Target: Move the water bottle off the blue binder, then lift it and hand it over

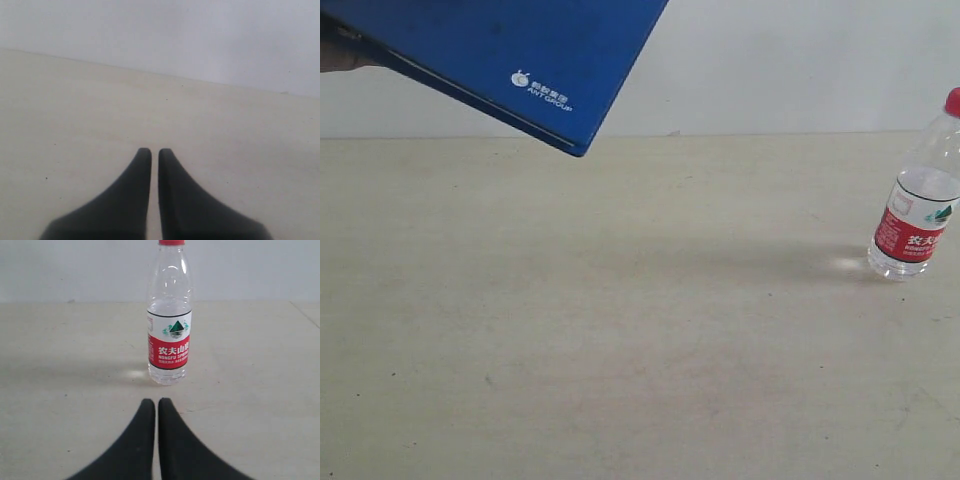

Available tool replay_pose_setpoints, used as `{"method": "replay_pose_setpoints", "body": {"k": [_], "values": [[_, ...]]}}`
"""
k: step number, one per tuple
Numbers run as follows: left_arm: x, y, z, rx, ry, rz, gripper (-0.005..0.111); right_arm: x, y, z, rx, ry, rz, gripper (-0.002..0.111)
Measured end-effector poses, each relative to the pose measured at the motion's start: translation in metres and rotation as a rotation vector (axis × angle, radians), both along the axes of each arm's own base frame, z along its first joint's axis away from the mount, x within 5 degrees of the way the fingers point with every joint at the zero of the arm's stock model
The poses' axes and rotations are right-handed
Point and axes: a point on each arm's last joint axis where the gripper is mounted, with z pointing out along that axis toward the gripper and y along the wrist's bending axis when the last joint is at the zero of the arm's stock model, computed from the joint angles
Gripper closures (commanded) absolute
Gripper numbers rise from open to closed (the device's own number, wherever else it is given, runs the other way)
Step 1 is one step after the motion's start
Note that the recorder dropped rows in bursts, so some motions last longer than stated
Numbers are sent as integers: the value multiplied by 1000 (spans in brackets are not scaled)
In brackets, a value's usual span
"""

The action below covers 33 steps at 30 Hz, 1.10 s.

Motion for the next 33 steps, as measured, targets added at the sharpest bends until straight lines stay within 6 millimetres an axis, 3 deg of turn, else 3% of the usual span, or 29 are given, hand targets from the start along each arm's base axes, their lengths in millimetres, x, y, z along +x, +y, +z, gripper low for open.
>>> {"method": "replay_pose_setpoints", "body": {"k": [12, 22, 33], "values": [[0, 0, 0, 0, 0, 0, 101, 0, -1, 0, -36, 7, -6, 108], [0, 0, 0, 0, 0, 0, 101, -1, 1, -5, 93, 44, -16, 108], [0, 0, 0, 0, 0, 0, 101, -1, 1, -5, 45, 53, -2, 108]]}}
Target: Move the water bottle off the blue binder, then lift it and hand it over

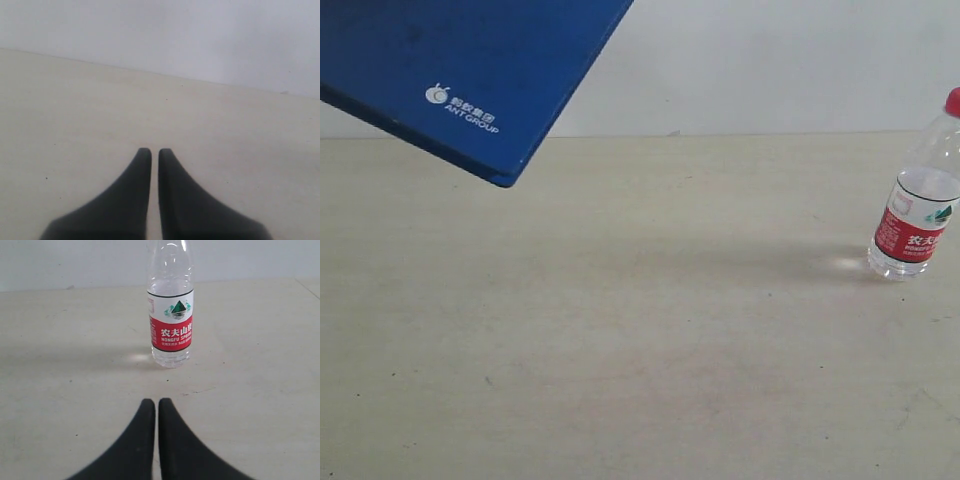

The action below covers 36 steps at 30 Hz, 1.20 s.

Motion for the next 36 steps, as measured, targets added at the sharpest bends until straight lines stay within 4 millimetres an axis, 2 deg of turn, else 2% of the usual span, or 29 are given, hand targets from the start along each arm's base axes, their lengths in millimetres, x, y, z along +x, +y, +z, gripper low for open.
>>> {"method": "replay_pose_setpoints", "body": {"k": [5, 10, 36], "values": [[0, 1, 0, 0, 0, 10, 101, 0, 0, 0, 0, 1, 0, 108], [-1, 6, -7, 8, 75, 124, 101, 0, 0, 0, 0, 2, 0, 108], [-1, 5, -6, 51, 69, 76, 101, 0, 0, 0, 1, 2, 0, 108]]}}
